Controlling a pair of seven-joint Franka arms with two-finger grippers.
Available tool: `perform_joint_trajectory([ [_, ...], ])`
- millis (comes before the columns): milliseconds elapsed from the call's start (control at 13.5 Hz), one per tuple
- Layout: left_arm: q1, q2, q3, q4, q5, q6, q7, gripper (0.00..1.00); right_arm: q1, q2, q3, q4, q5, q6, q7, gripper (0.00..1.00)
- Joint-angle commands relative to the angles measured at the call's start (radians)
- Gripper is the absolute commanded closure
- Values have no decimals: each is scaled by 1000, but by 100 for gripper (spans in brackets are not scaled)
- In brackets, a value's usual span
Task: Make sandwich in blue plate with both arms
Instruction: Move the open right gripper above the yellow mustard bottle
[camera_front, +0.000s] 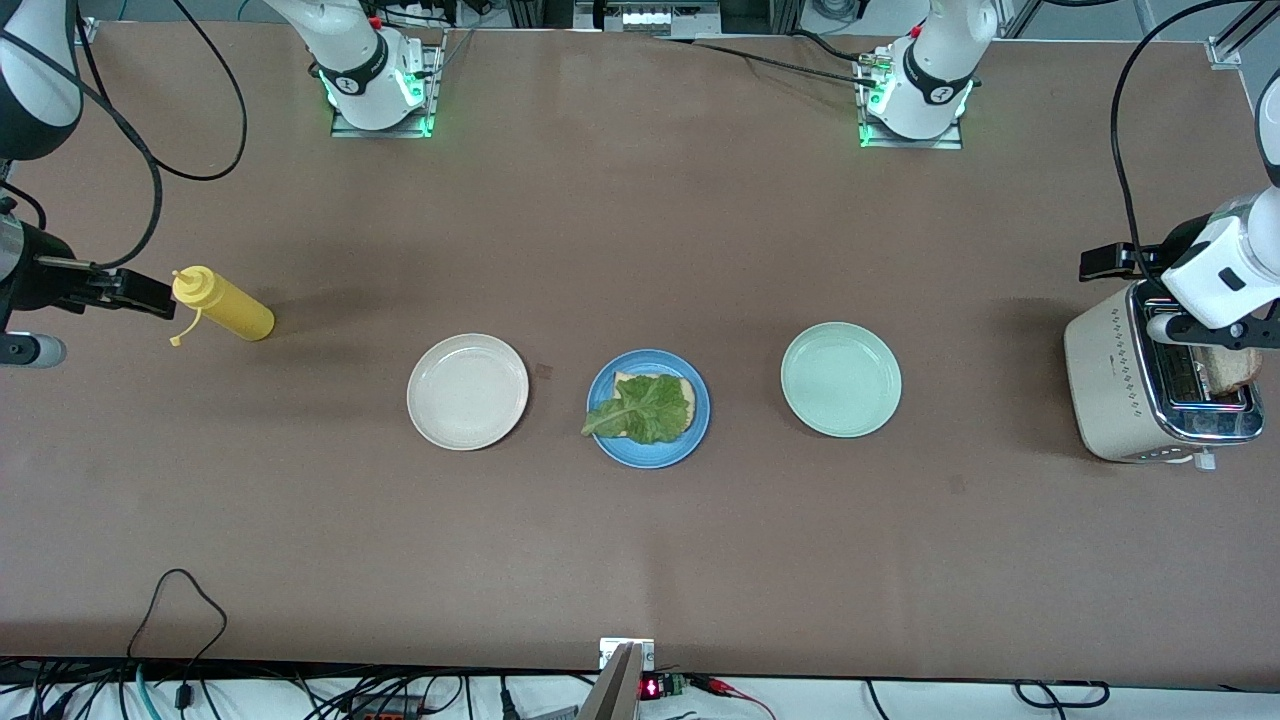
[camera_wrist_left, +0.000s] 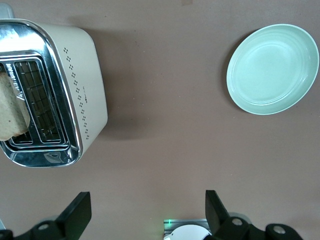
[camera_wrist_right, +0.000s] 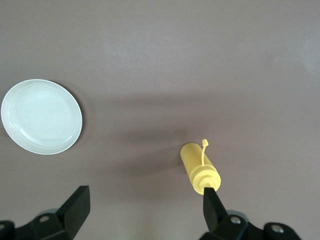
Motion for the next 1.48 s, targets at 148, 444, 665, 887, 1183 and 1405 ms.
perform_joint_trajectory([
  [148,-1,-12,-4,8,2,-16,2,0,14,-4,4,-12,-19,-4,-6,0],
  [444,-1,-12,-6,8,2,-16,-10,0,29,-16,7,-12,7,-73,-9,0],
  [665,-1,-12,-6,8,2,-18,-10,0,32,-16,8,-21,12,-83,-56,0],
  [887,-1,-12,-4,8,2,-18,-10,0,17,-137,1,-201,11,23,-251,0],
  [1183,-1,-12,-4,8,2,-18,-10,0,-54,-338,2,-475,20,182,-559,0],
  [1405,-1,-12,-6,8,2,-18,-10,0,-188,-340,-4,-507,136,212,-981,0],
])
